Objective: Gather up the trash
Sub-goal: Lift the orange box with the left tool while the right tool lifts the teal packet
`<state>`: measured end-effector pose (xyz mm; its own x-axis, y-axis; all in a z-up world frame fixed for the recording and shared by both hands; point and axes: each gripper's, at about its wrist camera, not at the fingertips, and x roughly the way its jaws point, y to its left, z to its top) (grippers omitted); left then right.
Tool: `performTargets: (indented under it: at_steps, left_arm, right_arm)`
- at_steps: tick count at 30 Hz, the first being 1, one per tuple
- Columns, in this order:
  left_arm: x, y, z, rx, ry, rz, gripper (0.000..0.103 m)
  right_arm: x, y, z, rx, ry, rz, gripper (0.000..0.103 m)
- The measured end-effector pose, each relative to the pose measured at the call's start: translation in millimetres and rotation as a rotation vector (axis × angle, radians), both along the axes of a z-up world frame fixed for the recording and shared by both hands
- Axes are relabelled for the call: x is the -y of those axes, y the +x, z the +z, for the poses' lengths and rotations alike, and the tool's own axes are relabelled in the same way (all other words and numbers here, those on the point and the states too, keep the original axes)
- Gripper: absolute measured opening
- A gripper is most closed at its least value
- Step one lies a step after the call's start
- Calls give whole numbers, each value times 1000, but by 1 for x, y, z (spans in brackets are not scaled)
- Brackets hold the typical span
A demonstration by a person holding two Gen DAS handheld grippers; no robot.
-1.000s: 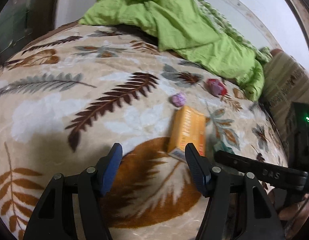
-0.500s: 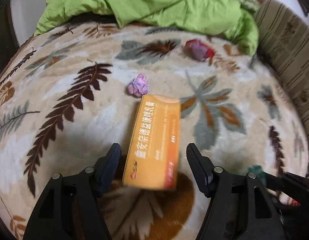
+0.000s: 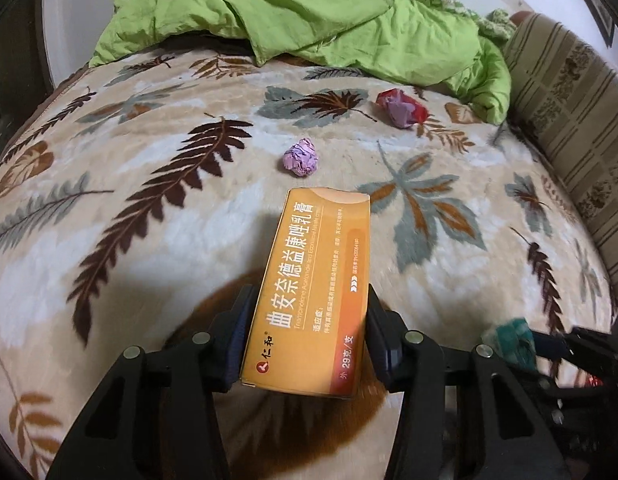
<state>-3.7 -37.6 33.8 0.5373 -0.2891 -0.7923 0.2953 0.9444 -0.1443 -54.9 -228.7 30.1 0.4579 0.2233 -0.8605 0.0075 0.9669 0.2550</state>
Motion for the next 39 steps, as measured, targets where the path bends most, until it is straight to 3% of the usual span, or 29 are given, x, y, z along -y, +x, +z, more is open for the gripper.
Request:
performTargets:
  at_steps: [3, 7, 14, 15, 16, 20, 24, 28, 39]
  left_arm:
    - [-6, -20, 9, 29, -14, -1, 50]
    - [-12, -45, 18, 56, -28, 5, 50]
    - [-18, -76, 26, 101, -37, 16, 50]
    - [-18, -80, 26, 107, -35, 21, 50]
    - [-19, -82, 26, 114, -33, 23, 50]
    - [-19, -95, 27, 165, 1, 33, 50]
    - [-24, -100, 29, 196, 5, 55, 50]
    - [-25, -105, 31, 220, 13, 62, 50]
    - [-20, -115, 35, 255, 39, 52, 50]
  right_arm:
    - [0, -5, 2, 6, -4, 0, 56]
    - [-3, -12, 4, 7, -21, 7, 65]
    - [-8, -24, 3, -13, -43, 27, 66]
    - [-7, -25, 2, -15, -41, 20, 64]
    - [-6, -26, 2, -11, -39, 15, 49]
    - [-10, -33, 7, 32, -64, 10, 33]
    - [-17, -47, 22, 142, -134, 3, 30]
    - [-13, -56, 30, 201, -124, -16, 30]
    - [-15, -75, 34, 229, -80, -35, 30]
